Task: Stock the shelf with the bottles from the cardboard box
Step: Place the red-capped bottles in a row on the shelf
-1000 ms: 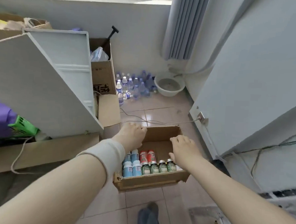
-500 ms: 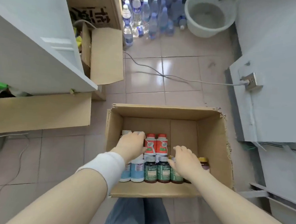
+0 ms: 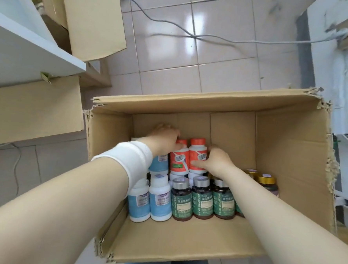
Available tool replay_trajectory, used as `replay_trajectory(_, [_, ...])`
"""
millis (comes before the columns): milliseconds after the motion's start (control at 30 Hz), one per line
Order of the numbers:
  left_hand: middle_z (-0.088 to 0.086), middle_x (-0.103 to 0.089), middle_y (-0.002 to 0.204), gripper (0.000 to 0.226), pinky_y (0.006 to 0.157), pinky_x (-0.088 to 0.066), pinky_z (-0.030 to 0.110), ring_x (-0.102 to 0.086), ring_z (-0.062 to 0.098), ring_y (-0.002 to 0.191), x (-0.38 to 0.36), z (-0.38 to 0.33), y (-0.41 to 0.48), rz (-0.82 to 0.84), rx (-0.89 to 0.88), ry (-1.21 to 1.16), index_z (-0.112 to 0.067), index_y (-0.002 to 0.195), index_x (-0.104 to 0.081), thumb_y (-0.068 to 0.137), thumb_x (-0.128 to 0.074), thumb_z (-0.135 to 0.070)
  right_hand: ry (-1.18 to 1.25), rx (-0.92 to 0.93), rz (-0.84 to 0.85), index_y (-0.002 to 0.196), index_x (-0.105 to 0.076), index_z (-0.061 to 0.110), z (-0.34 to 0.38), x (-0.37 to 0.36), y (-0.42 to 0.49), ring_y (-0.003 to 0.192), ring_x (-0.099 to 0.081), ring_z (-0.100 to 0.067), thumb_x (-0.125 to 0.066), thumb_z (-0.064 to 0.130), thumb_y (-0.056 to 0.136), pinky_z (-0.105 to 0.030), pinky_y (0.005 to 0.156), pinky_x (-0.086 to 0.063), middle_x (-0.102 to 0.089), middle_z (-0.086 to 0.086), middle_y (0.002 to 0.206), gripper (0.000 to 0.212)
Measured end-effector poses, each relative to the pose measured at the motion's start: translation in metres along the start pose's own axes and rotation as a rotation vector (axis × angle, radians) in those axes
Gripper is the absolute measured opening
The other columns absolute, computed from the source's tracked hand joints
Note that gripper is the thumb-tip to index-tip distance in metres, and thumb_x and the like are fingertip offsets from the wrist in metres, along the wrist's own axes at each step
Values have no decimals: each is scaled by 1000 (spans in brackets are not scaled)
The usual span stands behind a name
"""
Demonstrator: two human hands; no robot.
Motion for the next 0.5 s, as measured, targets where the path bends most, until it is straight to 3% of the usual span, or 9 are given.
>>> replay_trajectory(167, [12,-38,141,53,113,-22,38,-21,30,138,1,-1,-1,30,-34,-32,-14,133,-48,92,-48,-48,119,-22,-2,118,-54,4,0,7,-7,109,-59,-26,-72,26,80,-27,81,-42,-62,-12,121,48])
replay_trajectory(367, [15,-36,141,53,112,-24,38,-21,30,137,14,-10,-23,-1,-100,-122,-10,130,-46,91,-51,-45,199,33,-121,119,-52,6,-11,27,-28,110,-59,-27,-77,26,74,-32,89,-43,-62,-11,119,55])
replay_trajectory(500, [10,-54,126,46,93,-39,27,-49,23,119,30,-21,-57,-94,-154,-292,-9,124,-48,90,-57,-38,306,58,-176,125,-46,7,-24,47,-61,109,-58,-23,-78,25,74,-31,89,-42,-60,-7,116,63])
Point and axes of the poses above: each hand's wrist, its own y-axis towards the middle knuckle, its own x-axis out of the back of the hand, z = x × y, the point moved 3 cm from there along y, towards the middle knuckle
